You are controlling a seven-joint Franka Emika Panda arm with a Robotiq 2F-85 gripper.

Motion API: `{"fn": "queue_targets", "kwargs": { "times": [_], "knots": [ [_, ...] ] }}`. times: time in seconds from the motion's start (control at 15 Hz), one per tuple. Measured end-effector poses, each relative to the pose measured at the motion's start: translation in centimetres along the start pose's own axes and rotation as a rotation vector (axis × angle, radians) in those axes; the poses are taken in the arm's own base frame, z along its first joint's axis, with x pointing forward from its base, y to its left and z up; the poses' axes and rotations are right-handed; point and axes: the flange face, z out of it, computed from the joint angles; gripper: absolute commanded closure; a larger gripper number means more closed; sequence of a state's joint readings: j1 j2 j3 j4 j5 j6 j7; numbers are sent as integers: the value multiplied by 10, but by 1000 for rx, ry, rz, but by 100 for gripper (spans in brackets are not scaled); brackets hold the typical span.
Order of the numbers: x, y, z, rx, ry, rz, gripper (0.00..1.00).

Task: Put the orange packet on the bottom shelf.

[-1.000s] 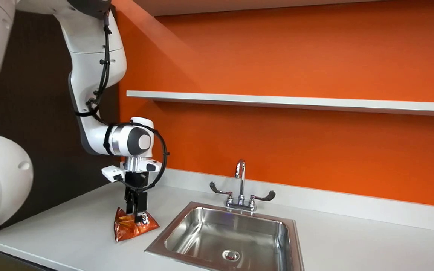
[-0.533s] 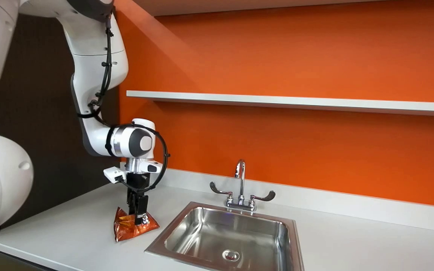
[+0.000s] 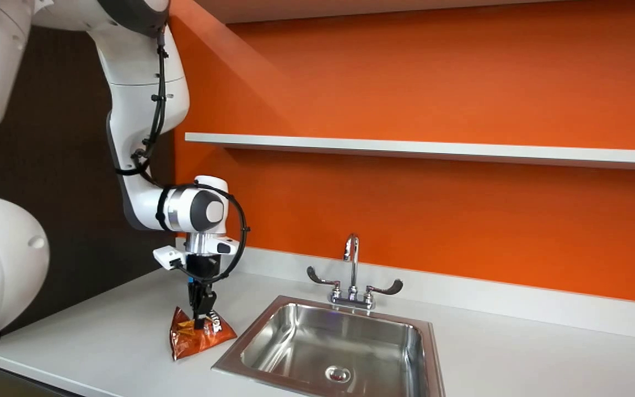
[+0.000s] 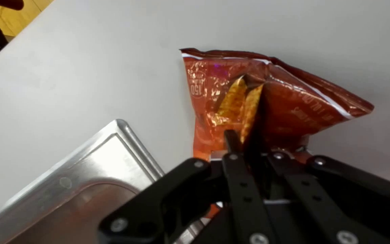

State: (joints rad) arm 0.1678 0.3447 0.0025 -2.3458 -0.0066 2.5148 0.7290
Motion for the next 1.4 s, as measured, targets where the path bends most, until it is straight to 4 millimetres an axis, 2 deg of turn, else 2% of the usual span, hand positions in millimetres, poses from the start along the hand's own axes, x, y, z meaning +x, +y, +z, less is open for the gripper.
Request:
{"fn": "queue_targets", "kwargs": {
  "times": [0.47,0.8,1.07,1.4],
  "knots": [
    [5,0,1,-1,2,5,100],
    [13,-6,-11,-11,28,-47,100],
    [18,-10,-39,-35,66,-126,100],
    [11,-7,-92,-75,127,-197,100]
  ]
}}
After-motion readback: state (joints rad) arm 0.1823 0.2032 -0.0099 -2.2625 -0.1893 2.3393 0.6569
